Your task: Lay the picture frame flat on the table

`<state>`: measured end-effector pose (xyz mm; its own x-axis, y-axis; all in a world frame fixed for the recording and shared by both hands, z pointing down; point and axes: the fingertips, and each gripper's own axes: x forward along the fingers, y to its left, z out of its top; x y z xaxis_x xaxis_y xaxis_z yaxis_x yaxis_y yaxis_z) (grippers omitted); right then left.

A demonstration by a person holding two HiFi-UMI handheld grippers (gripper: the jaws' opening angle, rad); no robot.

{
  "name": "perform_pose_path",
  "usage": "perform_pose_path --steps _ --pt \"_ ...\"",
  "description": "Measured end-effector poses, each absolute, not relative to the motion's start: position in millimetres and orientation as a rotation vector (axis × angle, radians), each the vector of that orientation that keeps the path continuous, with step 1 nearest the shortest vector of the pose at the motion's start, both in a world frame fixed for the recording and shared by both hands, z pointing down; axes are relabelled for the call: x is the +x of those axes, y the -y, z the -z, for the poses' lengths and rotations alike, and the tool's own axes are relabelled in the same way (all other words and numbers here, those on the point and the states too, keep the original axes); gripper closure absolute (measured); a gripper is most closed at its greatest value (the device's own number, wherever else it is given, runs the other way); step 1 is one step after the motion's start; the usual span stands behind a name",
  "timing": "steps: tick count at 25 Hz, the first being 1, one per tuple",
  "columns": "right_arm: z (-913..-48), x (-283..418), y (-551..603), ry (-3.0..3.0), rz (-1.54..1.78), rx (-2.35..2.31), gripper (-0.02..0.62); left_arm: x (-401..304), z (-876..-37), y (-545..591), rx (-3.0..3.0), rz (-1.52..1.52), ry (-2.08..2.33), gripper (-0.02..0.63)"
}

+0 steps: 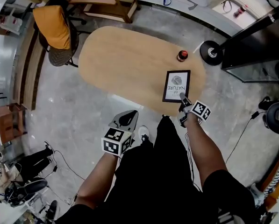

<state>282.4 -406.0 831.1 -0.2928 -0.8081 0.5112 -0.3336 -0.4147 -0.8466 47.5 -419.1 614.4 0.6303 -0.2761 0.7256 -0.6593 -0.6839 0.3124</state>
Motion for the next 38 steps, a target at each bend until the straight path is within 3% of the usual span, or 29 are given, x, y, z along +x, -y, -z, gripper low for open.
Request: perform_pose_path --steps 10,11,13,16,22,27,32,38 --pt "-938.3 267.5 454.9 -1.482 1.939 -1.597 0.560 59.6 -661.9 418.2 2.104 -0.970 0.774 0.601" --pt "-945.7 259.1 451.2 -1.561 2.000 -1.596 0.541 57.8 -664.3 416.7 2.095 -0.976 0.778 0.601" --pt "-954.0 238.5 439.9 -1.788 2.116 -1.569 0.412 55.1 -664.7 412.4 2.091 -0.987 0.782 0.601" --pt "-961.3 224.1 423.1 -2.182 2.179 -1.591 0.356 54.3 -660.9 405.3 2.096 -0.993 0.777 0.601" --pt "-992.3 235.9 397.5 -2.673 2.249 -1.794 0.341 40.8 -653.7 399.3 2.068 -0.976 0.806 0.601" --pt "-1004.7 241.0 390.0 -2.619 2.375 -1.827 0.341 28.6 -658.8 401.7 2.073 -0.970 0.835 0.601" --pt "-973.9 250.2 371.3 -2.633 2.374 -1.900 0.341 21.8 -632.1 400.0 2.159 -0.924 0.839 0.601" --pt "-834.9 223.4 379.7 -2.684 1.930 -1.815 0.351 20.4 -569.1 394.4 2.358 -0.834 0.788 0.601"
